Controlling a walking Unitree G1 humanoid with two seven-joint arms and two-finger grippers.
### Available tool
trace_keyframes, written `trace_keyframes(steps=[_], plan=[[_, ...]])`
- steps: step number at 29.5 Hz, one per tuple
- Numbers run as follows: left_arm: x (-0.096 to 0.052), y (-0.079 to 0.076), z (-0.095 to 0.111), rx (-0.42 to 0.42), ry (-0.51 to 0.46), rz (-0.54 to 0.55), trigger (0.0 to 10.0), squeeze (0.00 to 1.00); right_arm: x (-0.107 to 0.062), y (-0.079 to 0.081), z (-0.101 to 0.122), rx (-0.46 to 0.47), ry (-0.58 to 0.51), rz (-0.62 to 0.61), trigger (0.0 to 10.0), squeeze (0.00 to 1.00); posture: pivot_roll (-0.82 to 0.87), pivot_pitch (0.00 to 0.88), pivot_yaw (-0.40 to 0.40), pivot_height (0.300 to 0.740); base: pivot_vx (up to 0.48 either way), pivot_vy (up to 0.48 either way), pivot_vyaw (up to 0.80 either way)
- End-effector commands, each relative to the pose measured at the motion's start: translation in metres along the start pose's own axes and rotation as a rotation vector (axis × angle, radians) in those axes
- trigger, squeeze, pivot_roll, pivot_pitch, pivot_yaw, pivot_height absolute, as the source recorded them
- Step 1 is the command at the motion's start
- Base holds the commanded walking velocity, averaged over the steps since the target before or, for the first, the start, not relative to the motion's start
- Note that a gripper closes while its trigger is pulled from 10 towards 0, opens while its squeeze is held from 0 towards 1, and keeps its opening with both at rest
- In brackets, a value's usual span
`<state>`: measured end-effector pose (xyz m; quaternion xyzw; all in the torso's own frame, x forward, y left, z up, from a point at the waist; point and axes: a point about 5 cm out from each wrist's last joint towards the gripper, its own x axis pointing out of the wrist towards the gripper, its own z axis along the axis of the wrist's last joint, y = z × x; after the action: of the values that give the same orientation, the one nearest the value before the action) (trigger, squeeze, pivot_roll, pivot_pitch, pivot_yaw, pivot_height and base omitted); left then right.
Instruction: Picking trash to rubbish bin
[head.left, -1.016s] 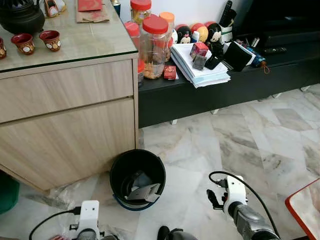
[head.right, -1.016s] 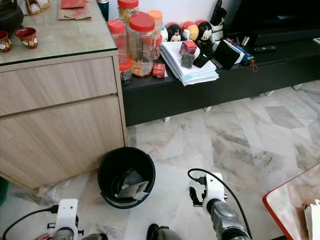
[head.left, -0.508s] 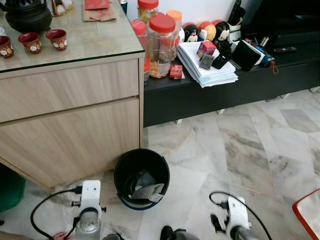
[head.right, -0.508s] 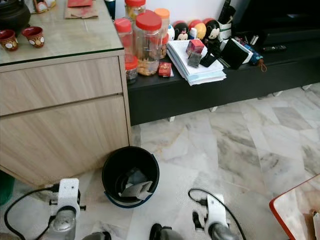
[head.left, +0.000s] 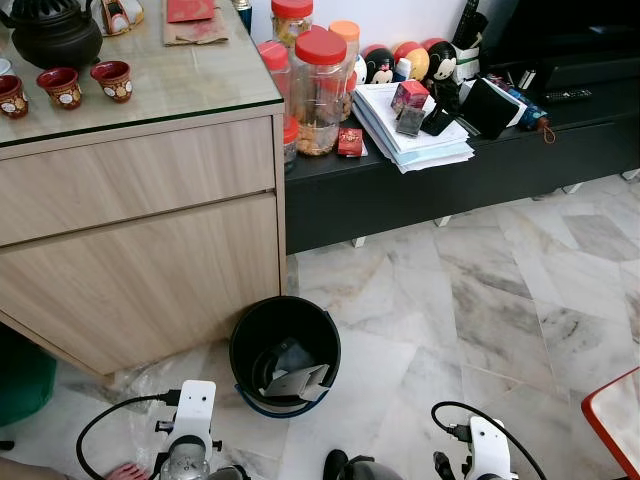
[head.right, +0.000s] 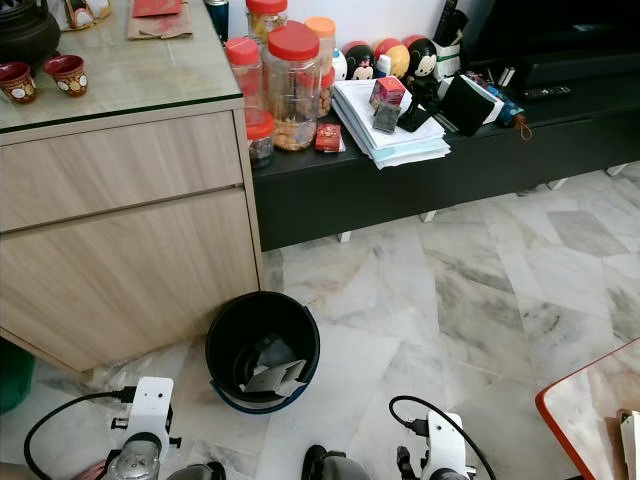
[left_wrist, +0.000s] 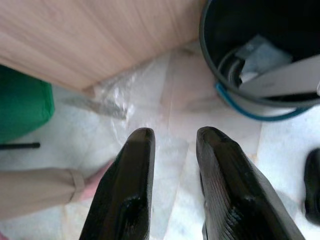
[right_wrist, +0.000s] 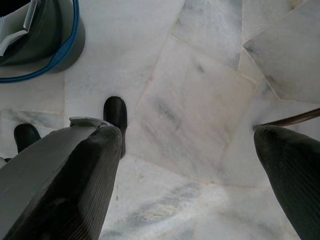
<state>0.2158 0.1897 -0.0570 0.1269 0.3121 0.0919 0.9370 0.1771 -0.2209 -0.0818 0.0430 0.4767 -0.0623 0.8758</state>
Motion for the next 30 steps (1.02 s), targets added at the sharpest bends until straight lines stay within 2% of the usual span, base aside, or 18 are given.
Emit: trace_keyframes(steps=[1, 6, 11, 24, 30], plan=[[-0.007, -0.003, -0.018, 0.010, 0.071, -0.020, 10.0, 0.00, -0.002, -0.006, -0.009, 0.013, 0.020, -0.015, 10.0, 0.00, 0.06, 0.194, -0.103, 0.740, 0.000, 0.000, 0.00], [-0.016, -0.004, -0.037, 0.016, 0.129, -0.030, 10.0, 0.00, -0.003, -0.009, -0.013, 0.014, 0.024, -0.022, 10.0, 0.00, 0.06, 0.193, -0.104, 0.740, 0.000, 0.000, 0.00], [-0.020, -0.004, -0.046, 0.015, 0.154, -0.033, 10.0, 0.00, -0.004, -0.011, -0.016, 0.011, 0.035, -0.028, 10.0, 0.00, 0.06, 0.189, -0.105, 0.740, 0.000, 0.000, 0.00], [-0.020, -0.005, -0.044, -0.001, 0.154, -0.031, 10.0, 0.00, -0.004, -0.012, -0.014, 0.021, 0.029, -0.031, 10.0, 0.00, 0.06, 0.189, -0.112, 0.740, 0.000, 0.000, 0.00], [-0.020, -0.008, -0.044, -0.006, 0.155, -0.037, 10.0, 0.00, -0.004, -0.012, -0.014, 0.024, 0.029, -0.034, 10.0, 0.00, 0.05, 0.199, -0.118, 0.740, -0.254, 0.000, 0.00]])
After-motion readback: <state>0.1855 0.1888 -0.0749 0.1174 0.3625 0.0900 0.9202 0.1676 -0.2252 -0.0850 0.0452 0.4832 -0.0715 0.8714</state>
